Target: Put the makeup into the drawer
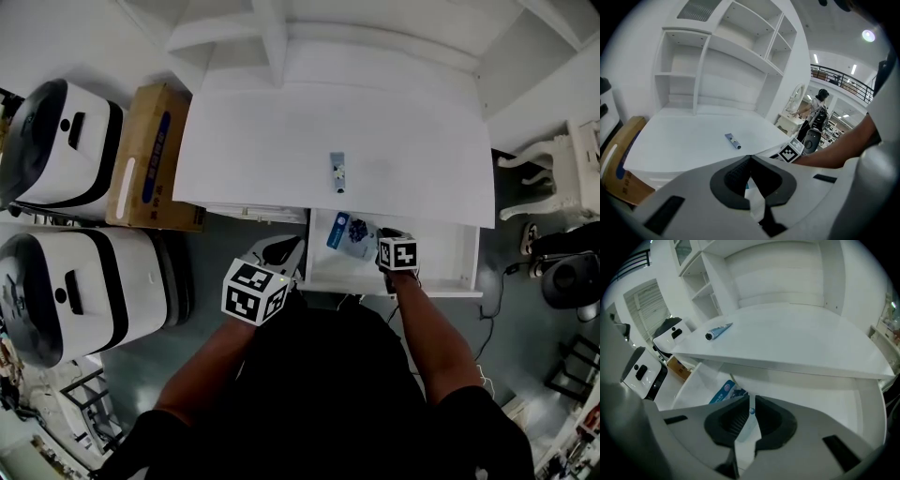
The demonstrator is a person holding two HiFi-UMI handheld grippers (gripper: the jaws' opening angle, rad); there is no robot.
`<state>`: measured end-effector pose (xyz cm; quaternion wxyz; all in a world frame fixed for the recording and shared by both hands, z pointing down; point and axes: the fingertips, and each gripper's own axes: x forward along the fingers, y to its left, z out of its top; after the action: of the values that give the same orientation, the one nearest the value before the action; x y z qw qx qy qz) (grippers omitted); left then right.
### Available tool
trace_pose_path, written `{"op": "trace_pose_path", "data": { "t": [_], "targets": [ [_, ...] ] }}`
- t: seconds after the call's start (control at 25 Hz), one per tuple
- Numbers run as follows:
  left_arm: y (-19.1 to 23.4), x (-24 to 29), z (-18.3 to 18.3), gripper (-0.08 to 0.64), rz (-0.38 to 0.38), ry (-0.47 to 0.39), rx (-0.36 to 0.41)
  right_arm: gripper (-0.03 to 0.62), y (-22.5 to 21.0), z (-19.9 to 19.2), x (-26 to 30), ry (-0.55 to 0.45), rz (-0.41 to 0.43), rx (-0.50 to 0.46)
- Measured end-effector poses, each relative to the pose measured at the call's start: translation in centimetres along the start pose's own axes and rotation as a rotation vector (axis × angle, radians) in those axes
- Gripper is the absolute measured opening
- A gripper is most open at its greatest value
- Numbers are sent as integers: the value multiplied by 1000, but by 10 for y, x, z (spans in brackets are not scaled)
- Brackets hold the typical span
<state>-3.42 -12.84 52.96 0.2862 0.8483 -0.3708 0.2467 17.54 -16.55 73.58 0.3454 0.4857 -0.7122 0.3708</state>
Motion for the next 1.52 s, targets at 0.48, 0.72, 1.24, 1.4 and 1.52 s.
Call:
{"op": "trace_pose_path", "data": {
  "t": [0.48, 0.72, 1.24, 1.4, 1.52],
  "targets": [
    [-6, 3, 13, 11, -57, -41, 22, 32, 62, 53, -96, -192, 144, 17],
    [-8, 0, 23, 11, -71, -65, 42, 31, 92, 84, -153, -324, 185, -30],
    [-16, -3, 30, 11, -89, -70, 104, 31, 111, 81, -183, -377, 184, -97],
    [-19, -2, 29, 11, -104, -66, 112, 31, 113, 78, -181, -371, 191, -82],
    [-21, -4, 28, 11, -110, -64, 121, 31, 115, 76, -181, -368, 191, -83]
  ]
}}
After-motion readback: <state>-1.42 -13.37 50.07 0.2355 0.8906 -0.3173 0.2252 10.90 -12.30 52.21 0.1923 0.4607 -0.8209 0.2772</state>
